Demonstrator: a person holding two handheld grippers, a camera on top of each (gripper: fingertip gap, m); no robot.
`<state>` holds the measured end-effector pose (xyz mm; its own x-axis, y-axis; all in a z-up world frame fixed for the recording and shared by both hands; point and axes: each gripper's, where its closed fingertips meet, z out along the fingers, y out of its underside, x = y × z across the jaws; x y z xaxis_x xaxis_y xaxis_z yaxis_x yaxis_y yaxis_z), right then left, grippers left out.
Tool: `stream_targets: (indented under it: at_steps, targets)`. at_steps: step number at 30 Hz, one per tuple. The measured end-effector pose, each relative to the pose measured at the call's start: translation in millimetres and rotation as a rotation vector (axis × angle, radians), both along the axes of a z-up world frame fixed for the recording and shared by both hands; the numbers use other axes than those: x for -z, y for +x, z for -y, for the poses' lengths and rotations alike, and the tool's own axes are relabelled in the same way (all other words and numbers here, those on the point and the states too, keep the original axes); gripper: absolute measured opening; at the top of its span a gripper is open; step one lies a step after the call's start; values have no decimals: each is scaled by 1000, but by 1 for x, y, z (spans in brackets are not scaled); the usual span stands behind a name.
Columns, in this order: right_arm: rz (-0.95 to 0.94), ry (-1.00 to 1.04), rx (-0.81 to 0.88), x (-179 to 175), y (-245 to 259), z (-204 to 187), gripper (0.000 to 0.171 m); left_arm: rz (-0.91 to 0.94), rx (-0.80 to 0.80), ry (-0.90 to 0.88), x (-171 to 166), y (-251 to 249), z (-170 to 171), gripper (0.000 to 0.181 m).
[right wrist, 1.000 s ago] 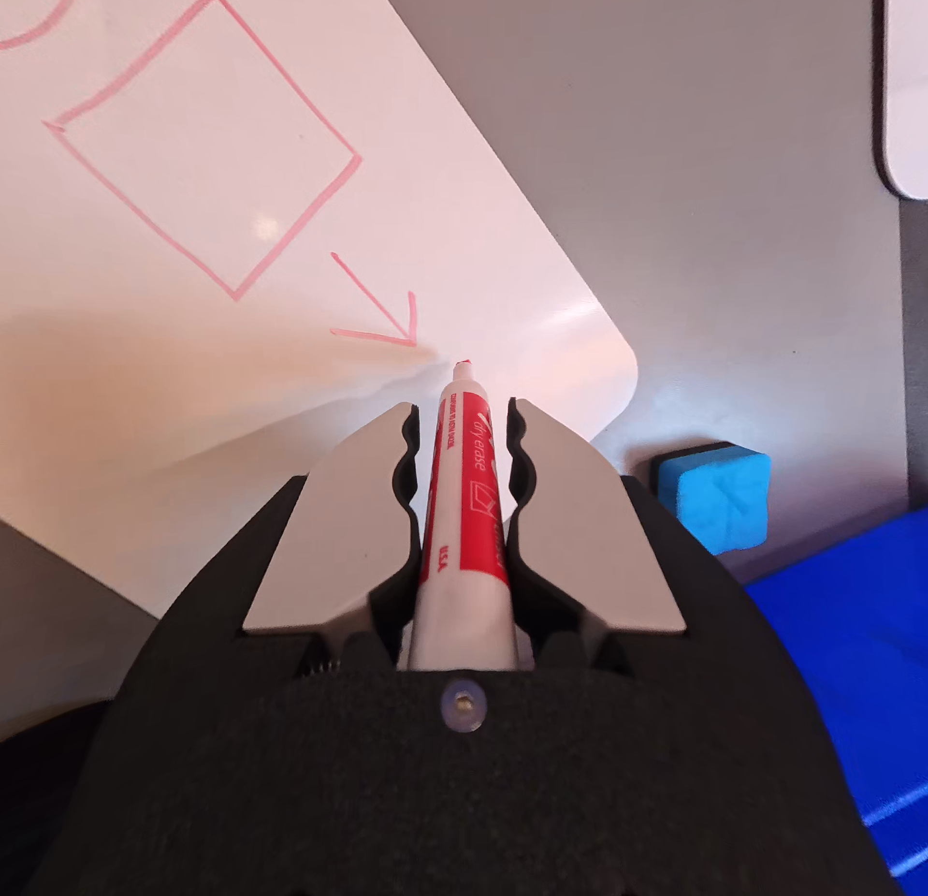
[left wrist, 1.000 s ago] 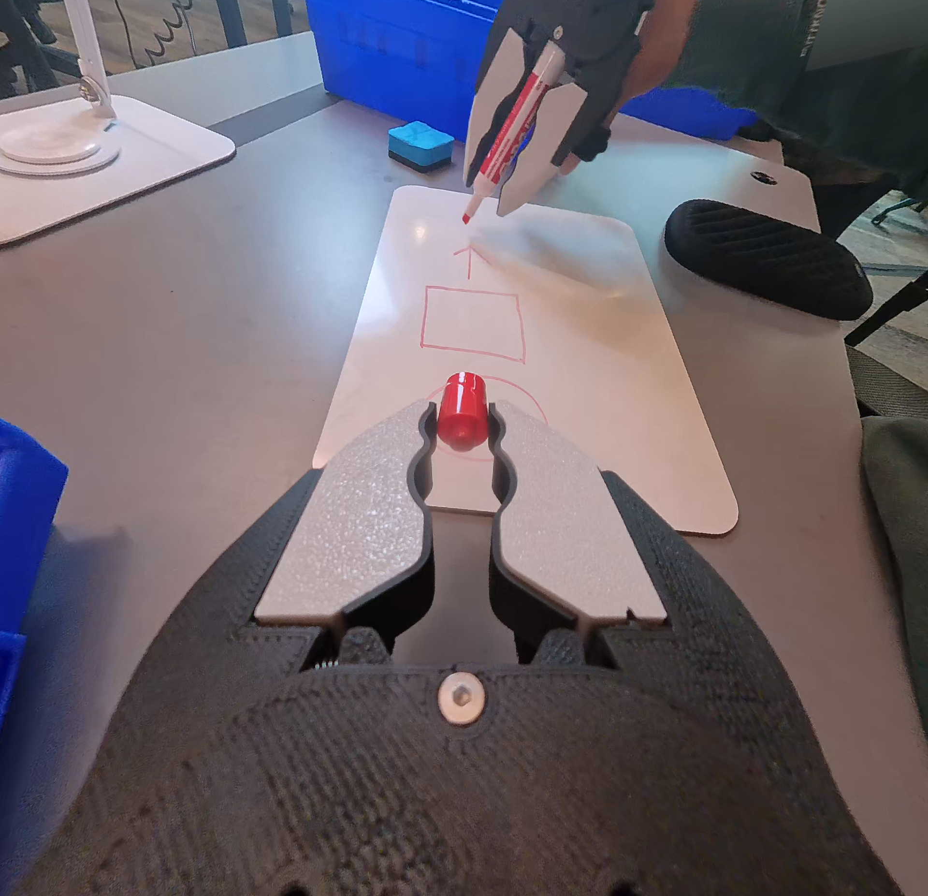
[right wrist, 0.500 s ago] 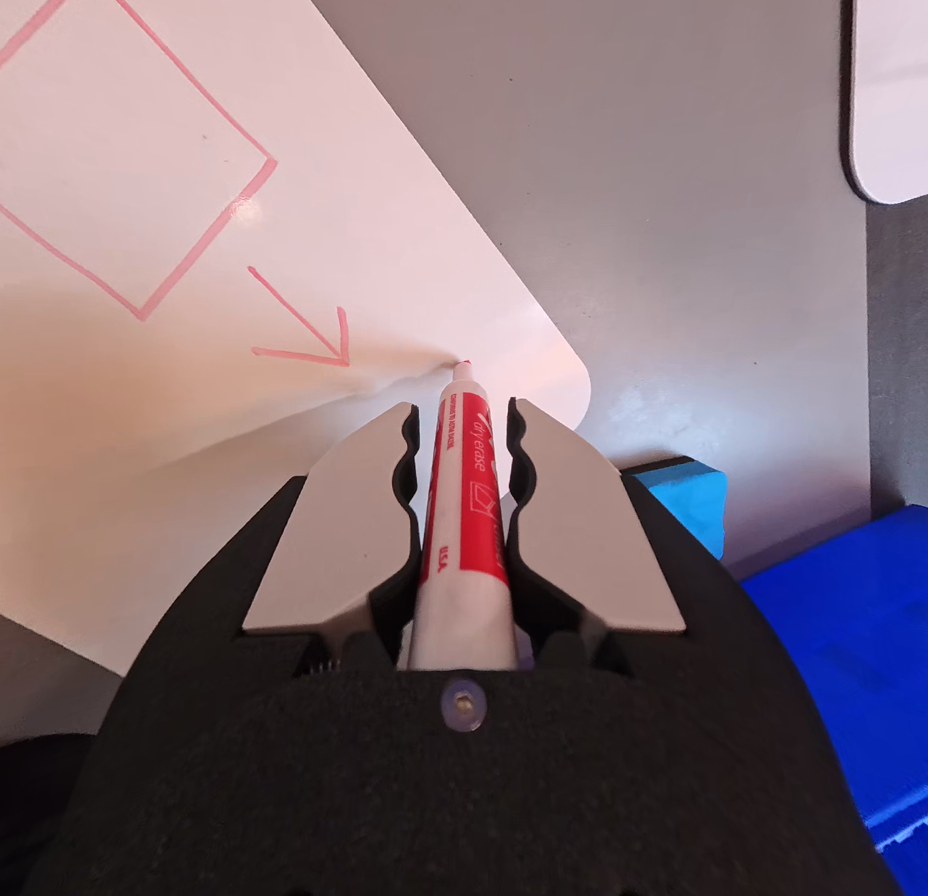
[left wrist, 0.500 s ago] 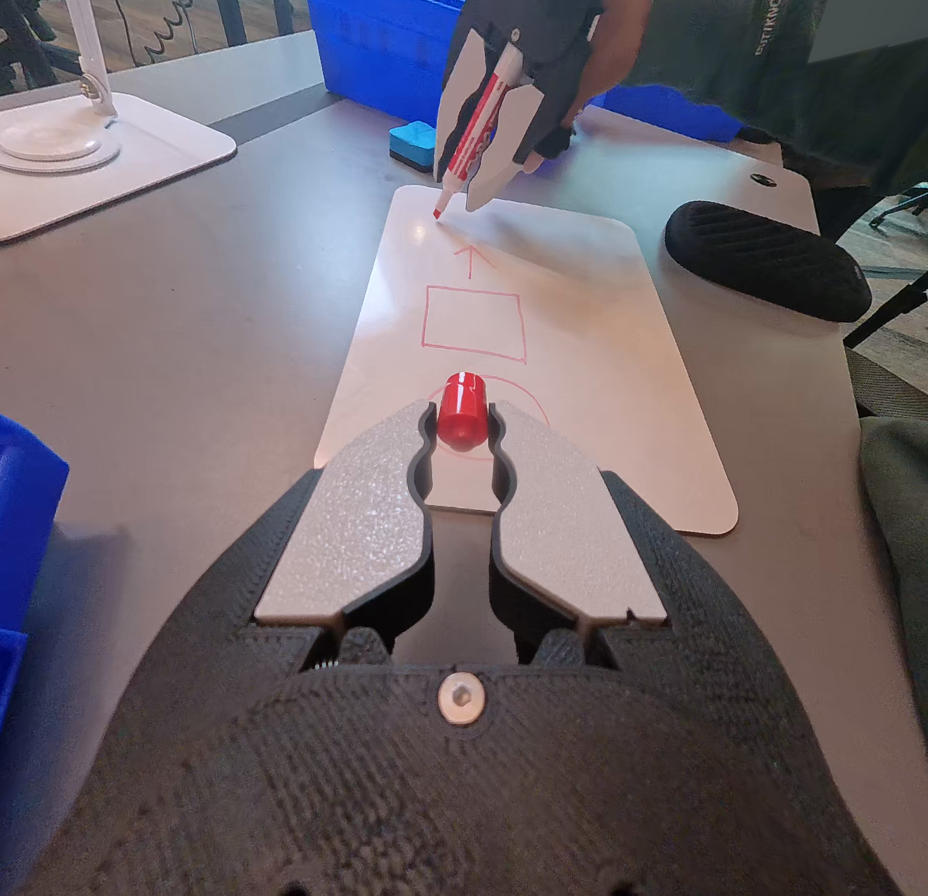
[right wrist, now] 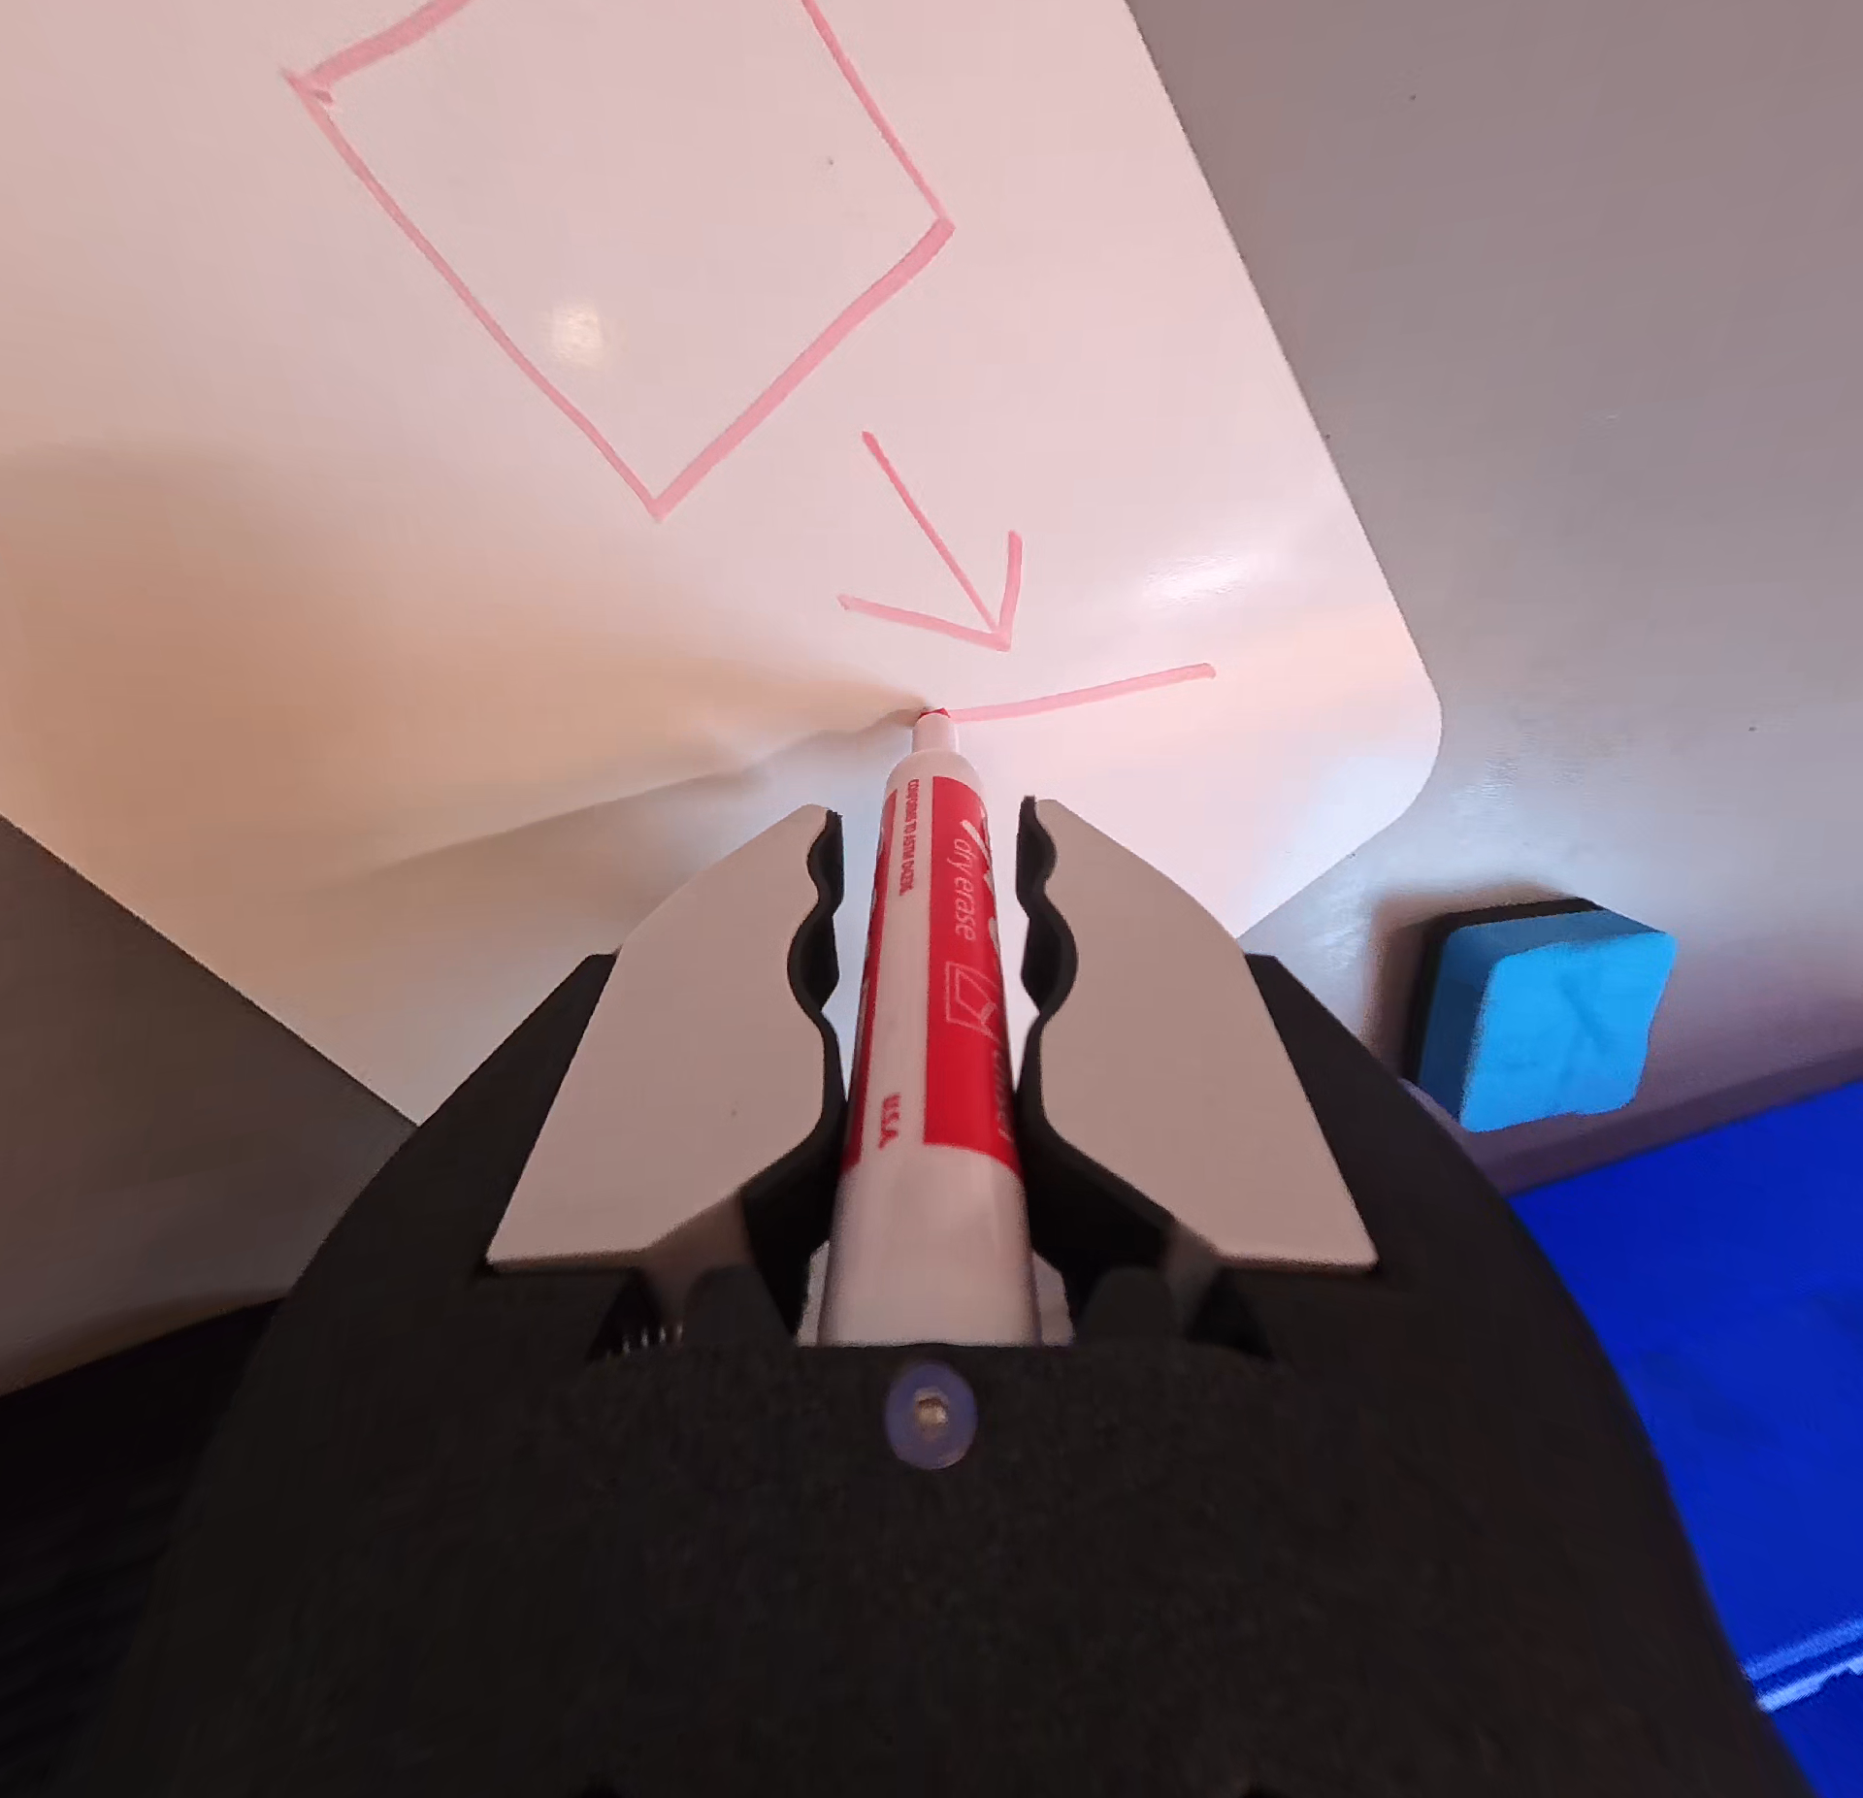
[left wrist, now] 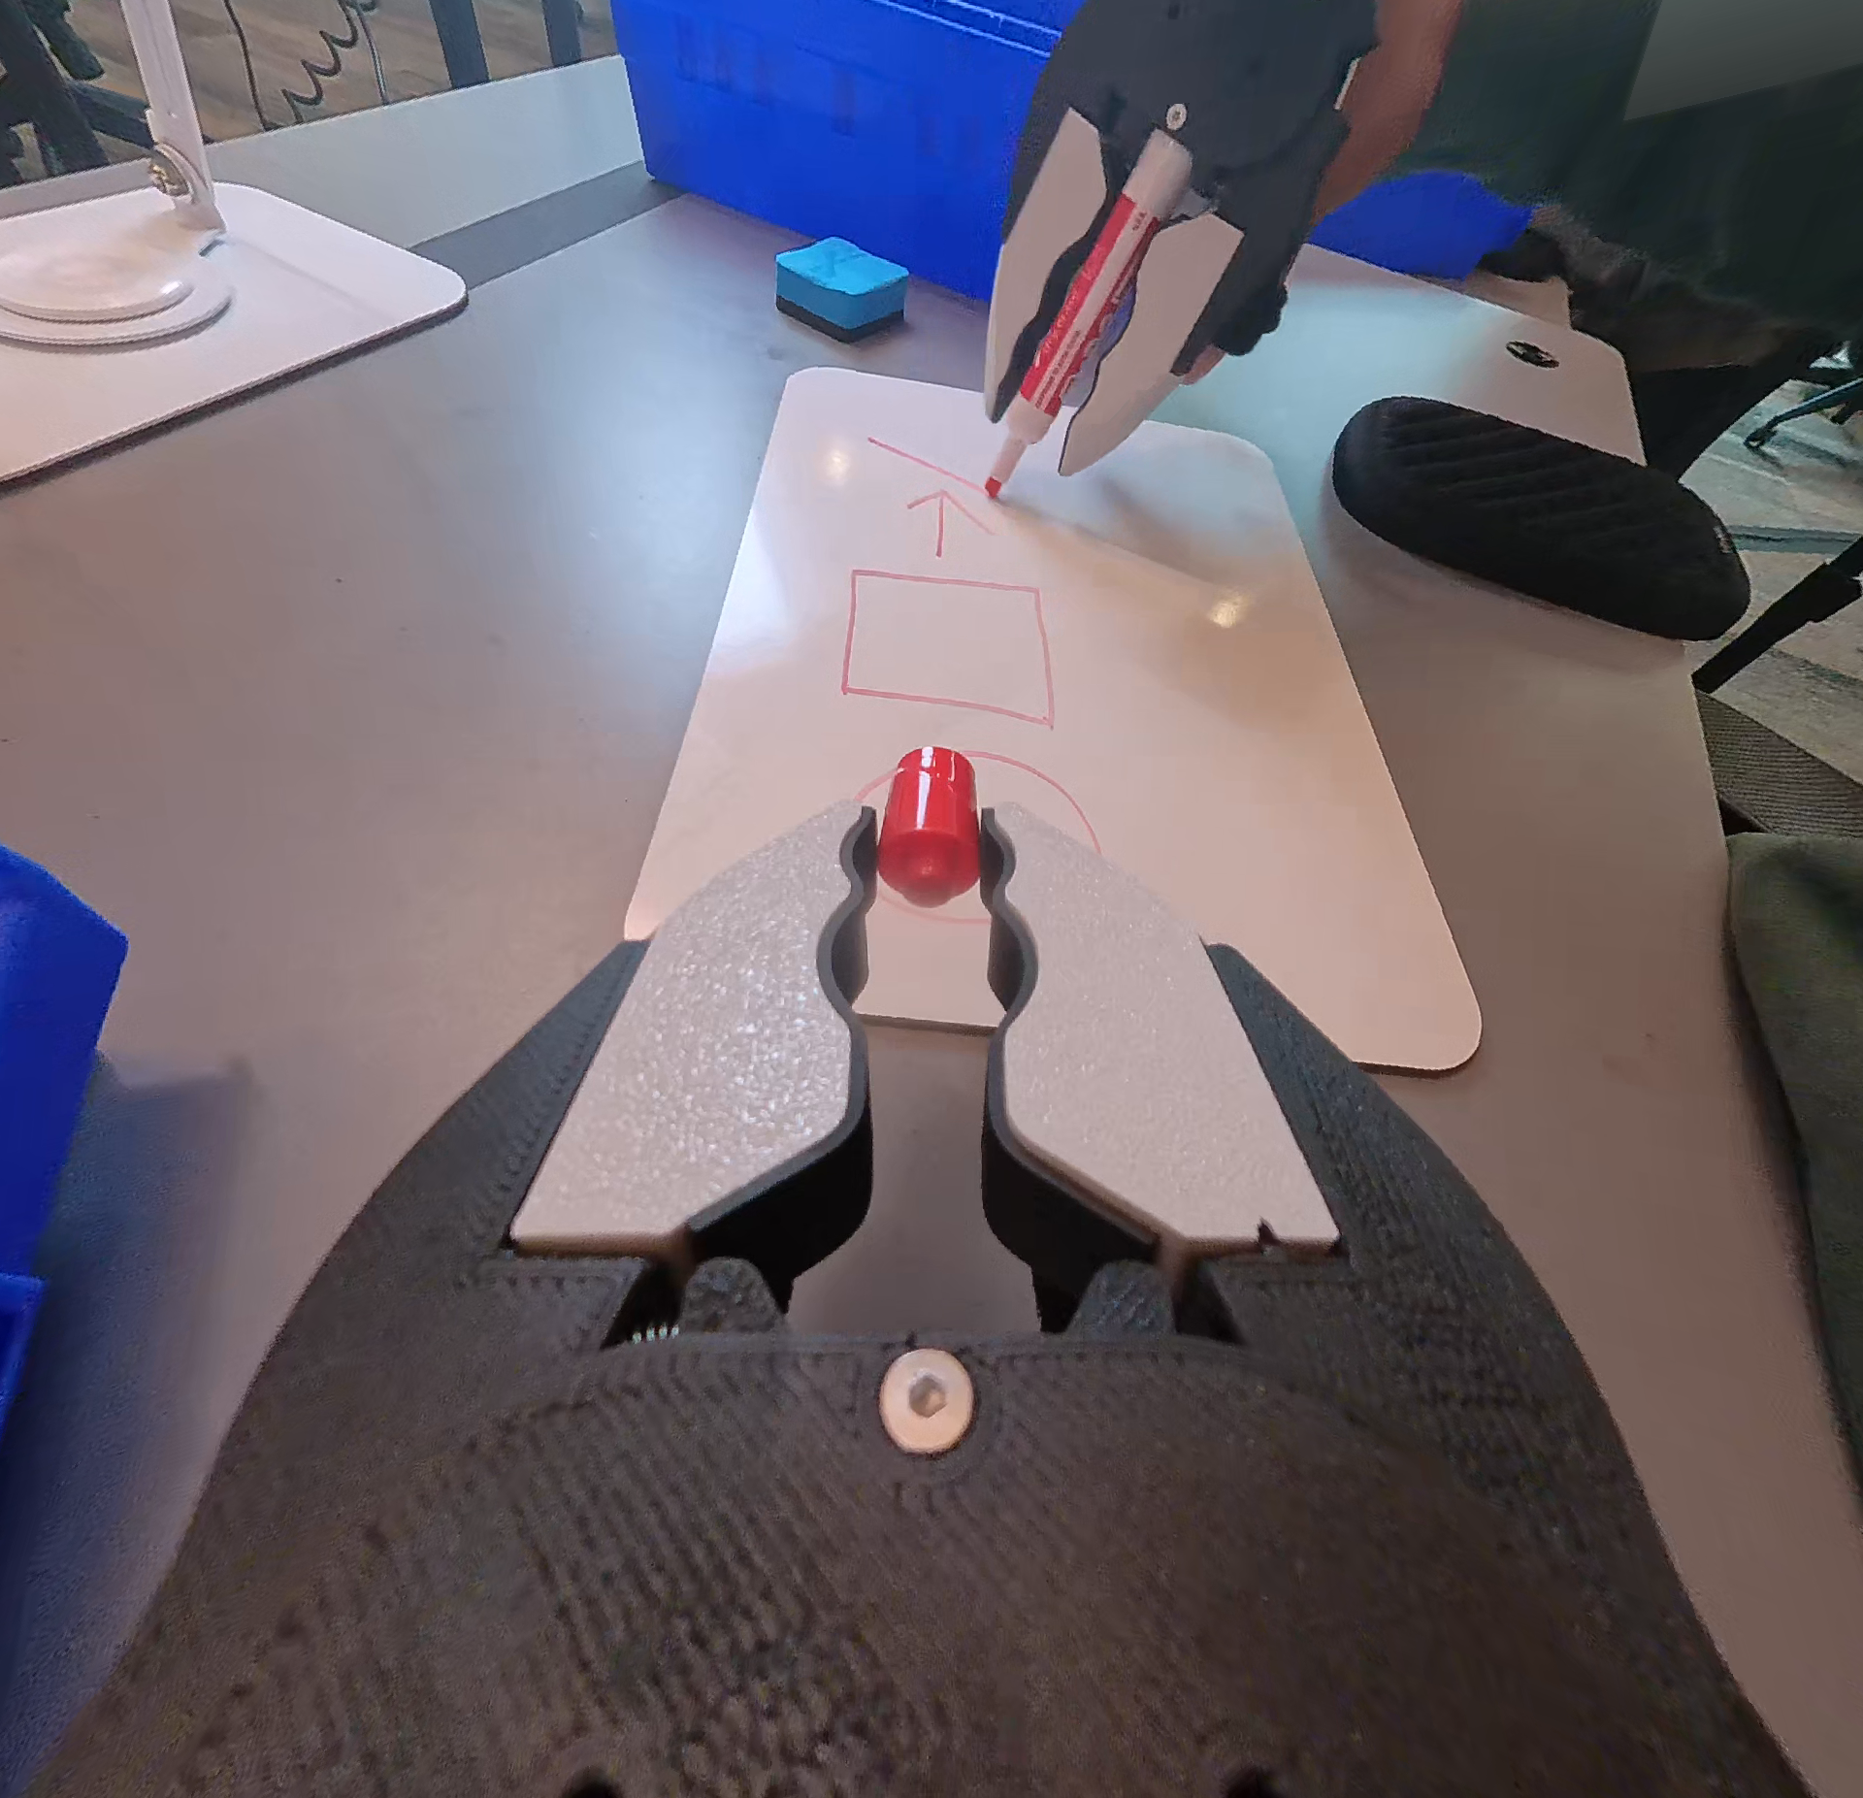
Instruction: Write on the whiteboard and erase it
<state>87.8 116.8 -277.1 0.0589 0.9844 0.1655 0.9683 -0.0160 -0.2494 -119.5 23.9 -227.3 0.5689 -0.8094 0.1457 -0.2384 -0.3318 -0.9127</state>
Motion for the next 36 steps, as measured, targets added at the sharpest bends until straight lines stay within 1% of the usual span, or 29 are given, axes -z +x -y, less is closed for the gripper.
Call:
stream_targets:
  at_steps: [4,11,14,18,25,28,30,32,34,36]
  targets:
    - [0,4,19,0,5,-5,34,-4,0,0,1,0,0,19]
    - [40,37,138,0,51,-35,34,-2,2,-1,0,0,0,19]
    - [24,25,158,0,56,-39,34,-4,2,-6,2,0,0,19]
    - [20,40,137,0,47,-42,34,-5,1,-6,2,0,0,19]
    - [-26,61,70,1,1,-57,34,0,-2,0,0,-1,0,19]
    - [-38,71,55,-3,-7,-59,34,3,-4,-2,0,-1,0,19]
    - [-139,60,74,-19,-13,-51,34,6,-2,5,-2,-1,0,19]
    - [-293,42,85,-42,-25,-34,34,22,12,21,-5,1,1,19]
    - [-500,-17,74,-65,-46,-5,34,71,62,65,-16,7,7,19]
    - [-722,-131,49,-85,-73,35,34,110,123,156,-30,15,17,19]
